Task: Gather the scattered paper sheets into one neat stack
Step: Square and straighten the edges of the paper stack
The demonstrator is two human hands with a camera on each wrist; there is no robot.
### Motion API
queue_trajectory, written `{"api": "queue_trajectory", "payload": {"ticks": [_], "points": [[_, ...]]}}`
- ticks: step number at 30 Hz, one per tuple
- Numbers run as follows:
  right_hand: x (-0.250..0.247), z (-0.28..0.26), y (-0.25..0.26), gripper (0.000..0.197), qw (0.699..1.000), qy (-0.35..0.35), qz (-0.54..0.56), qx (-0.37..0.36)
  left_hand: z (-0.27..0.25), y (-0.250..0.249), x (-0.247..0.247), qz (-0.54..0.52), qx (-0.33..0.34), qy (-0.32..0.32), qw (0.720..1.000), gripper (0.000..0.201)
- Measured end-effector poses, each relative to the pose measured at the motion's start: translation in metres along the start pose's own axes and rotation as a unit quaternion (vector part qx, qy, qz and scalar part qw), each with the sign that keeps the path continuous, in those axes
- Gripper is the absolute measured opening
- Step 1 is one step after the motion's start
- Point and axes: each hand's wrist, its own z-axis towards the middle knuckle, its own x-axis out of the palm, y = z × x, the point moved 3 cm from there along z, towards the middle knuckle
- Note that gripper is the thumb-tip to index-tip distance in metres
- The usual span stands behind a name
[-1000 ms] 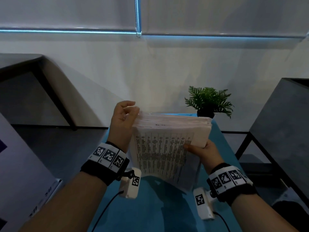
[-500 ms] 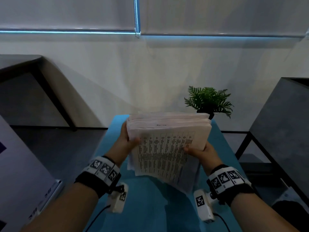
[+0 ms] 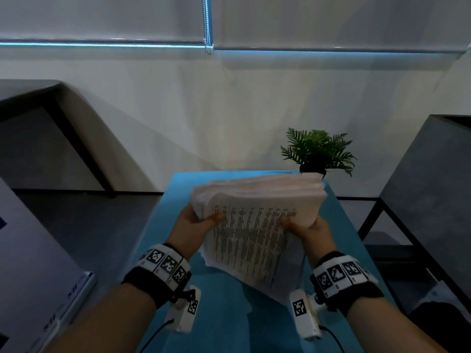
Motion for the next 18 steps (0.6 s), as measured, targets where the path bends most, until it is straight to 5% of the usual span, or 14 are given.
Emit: {"api": "queue_trajectory", "payload": {"ticks": [4,6,8,10,12,14,16,18], "points": [[-0.004,-0.001,0.003,0.045,0.999,0.020,0.039,-0.019,-0.001,-0.006,-0.003,-0.065,0.031,0.000,0.997,0.053],[-0.007,-0.003,-0.005,0.046,0.999,0.022,0.019,0.012,-0.004,-0.003,-0.001,-0.039,-0.001,0.011,0.999,0.037],[-0.006,-0.008,-0.002,0.025,1.000,0.003,-0.023,0.019,-0.007,-0.001,0.004,-0.004,-0.032,0.021,0.999,0.021],[-0.004,-0.009,0.009,0.025,0.997,0.013,-0.076,-0.007,-0.006,-0.011,0.001,0.024,-0.001,-0.008,1.000,0.025],[0.002,-0.012,0.033,0.019,0.990,0.040,-0.129,-0.049,-0.002,-0.035,-0.010,0.122,0.117,-0.088,0.982,0.069],[0.010,-0.017,0.062,0.013,0.956,0.064,-0.259,-0.120,-0.005,-0.072,-0.016,0.270,0.250,-0.113,0.923,0.109],[0.022,-0.025,0.092,0.012,0.895,0.124,-0.389,-0.181,-0.011,-0.111,-0.006,0.390,0.303,-0.014,0.869,0.110],[0.034,-0.034,0.116,0.010,0.845,0.179,-0.467,-0.190,-0.008,-0.124,0.004,0.420,0.232,0.151,0.864,0.076]]}}
